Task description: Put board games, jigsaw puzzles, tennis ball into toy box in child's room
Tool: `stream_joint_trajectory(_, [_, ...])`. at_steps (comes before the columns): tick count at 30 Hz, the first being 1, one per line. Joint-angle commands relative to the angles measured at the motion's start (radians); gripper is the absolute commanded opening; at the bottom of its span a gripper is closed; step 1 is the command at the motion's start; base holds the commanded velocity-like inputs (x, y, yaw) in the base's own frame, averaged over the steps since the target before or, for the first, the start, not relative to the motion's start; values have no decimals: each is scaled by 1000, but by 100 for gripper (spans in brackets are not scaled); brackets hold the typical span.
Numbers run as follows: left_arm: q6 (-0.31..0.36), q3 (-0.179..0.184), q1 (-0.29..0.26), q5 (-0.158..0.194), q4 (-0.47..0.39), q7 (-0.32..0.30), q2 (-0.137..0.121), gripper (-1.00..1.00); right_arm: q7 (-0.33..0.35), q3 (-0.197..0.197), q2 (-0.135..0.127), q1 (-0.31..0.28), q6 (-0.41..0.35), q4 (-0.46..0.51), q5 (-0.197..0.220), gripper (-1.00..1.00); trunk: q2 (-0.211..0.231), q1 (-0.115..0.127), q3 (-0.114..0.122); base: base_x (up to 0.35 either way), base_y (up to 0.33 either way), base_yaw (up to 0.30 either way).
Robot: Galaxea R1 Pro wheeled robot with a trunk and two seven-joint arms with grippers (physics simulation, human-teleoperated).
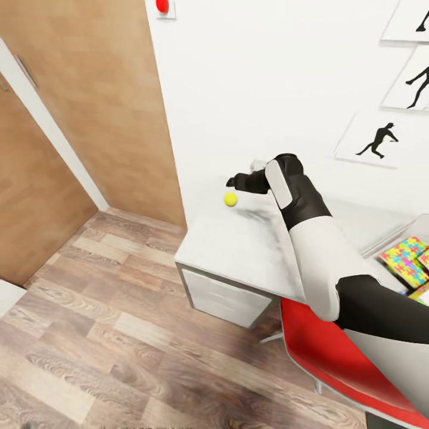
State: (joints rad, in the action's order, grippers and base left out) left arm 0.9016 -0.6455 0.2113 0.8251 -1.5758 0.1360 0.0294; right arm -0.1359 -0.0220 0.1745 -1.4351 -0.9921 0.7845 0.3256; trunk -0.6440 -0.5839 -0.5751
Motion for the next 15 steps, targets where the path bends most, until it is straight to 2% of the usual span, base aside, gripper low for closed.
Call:
stream_joint_trajectory(1, [4, 0, -1, 8, -1, 10, 0, 100, -10, -1, 0, -1, -2, 1, 10, 100, -1, 0, -1, 0, 0, 300])
stream_joint_trajectory(4, [-11, 81, -50, -10, 33, 54, 1, 100, -9, -3, 0, -4, -2, 1, 10, 100, -1, 0, -1, 0, 0, 300])
stream_joint_trajectory(6, [-22, 120, -85, -17, 54, 73, 0, 100, -9, -4, 0, -6, -2, 2, 9, 100, -1, 0, -1, 0, 0, 300])
stream_joint_trajectory(7, [-22, 120, -85, -17, 54, 73, 0, 100, -9, -4, 0, -6, -2, 2, 9, 100, -1, 0, -1, 0, 0, 300])
stream_joint_trajectory(11, [-36, 162, -161, -24, 98, 94, -3, 100, -12, -5, 0, -9, 5, 0, 7, 100, -1, 0, -2, 0, 0, 295])
stream_joint_trajectory(12, [-36, 162, -161, -24, 98, 94, -3, 100, -12, -5, 0, -9, 5, 0, 7, 100, -1, 0, -2, 0, 0, 287])
stream_joint_trajectory(15, [-42, 181, -218, -28, 133, 102, -4, 100, -16, -6, 0, -9, 41, -7, 5, 100, -1, 0, -4, 0, 0, 251])
